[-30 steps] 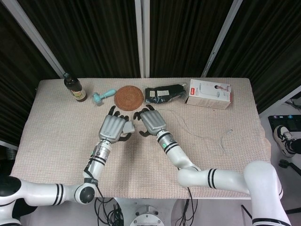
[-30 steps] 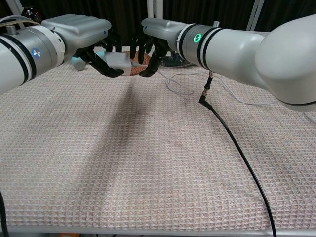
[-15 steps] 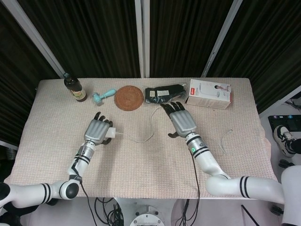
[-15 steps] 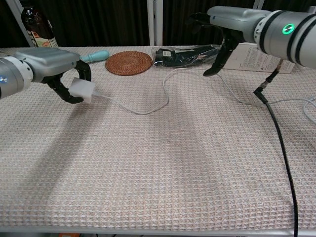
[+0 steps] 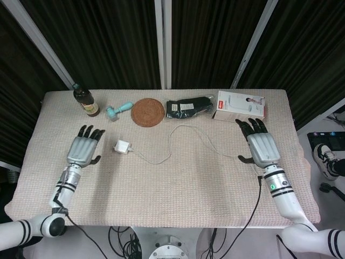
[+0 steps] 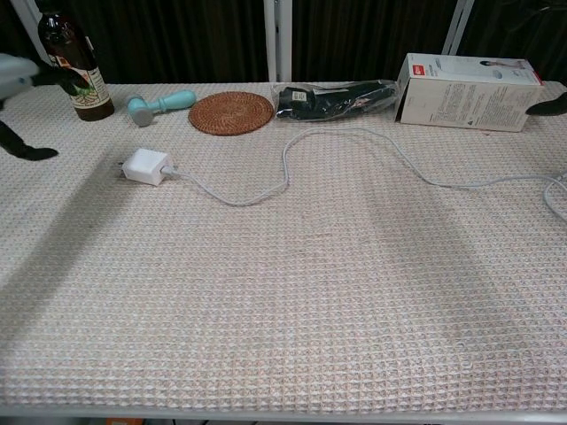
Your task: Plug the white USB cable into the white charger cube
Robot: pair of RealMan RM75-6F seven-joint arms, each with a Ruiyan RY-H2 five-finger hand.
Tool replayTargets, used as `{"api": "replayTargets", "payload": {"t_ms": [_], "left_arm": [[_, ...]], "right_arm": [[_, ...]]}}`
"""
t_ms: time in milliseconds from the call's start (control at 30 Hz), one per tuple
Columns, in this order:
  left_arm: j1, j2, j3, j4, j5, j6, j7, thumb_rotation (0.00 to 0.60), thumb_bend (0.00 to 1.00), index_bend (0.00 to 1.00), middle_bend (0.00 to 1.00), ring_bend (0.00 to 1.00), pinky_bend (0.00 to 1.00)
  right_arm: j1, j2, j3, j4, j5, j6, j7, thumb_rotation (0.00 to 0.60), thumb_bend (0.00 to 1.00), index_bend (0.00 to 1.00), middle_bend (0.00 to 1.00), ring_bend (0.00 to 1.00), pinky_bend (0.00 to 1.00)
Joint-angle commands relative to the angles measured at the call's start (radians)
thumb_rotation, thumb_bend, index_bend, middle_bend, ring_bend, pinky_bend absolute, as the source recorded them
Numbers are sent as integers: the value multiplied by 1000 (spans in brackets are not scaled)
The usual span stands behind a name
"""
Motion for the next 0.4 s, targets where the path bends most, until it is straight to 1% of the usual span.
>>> {"api": "replayTargets", "payload": {"t_ms": [33, 133, 200, 300, 400], "left_arm": [[159, 141, 43, -63, 129, 189, -139, 600, 240, 134, 144, 13, 1], [241, 211, 75, -107, 160, 255, -188, 600, 238, 141, 149, 13, 0], [293, 248, 92, -144, 165, 297, -199, 600, 238, 141, 150, 13, 0], [361, 279, 111, -187, 184, 358, -211, 600, 239, 141, 150, 13, 0], [415, 286, 119, -207, 211, 411, -221, 600, 238, 141, 150, 13, 0]], "right_arm": [[-144, 98, -73, -5, -141, 124, 139, 600, 140, 94, 167, 39, 31], [-218, 126, -102, 5, -193, 179, 206, 600, 145, 101, 168, 39, 31], [-259, 139, -116, 11, -230, 209, 245, 600, 148, 105, 169, 39, 31], [-306, 144, -122, 24, -271, 253, 273, 600, 153, 116, 172, 40, 30], [-336, 148, -121, 31, -295, 270, 291, 600, 156, 130, 179, 41, 30]]}}
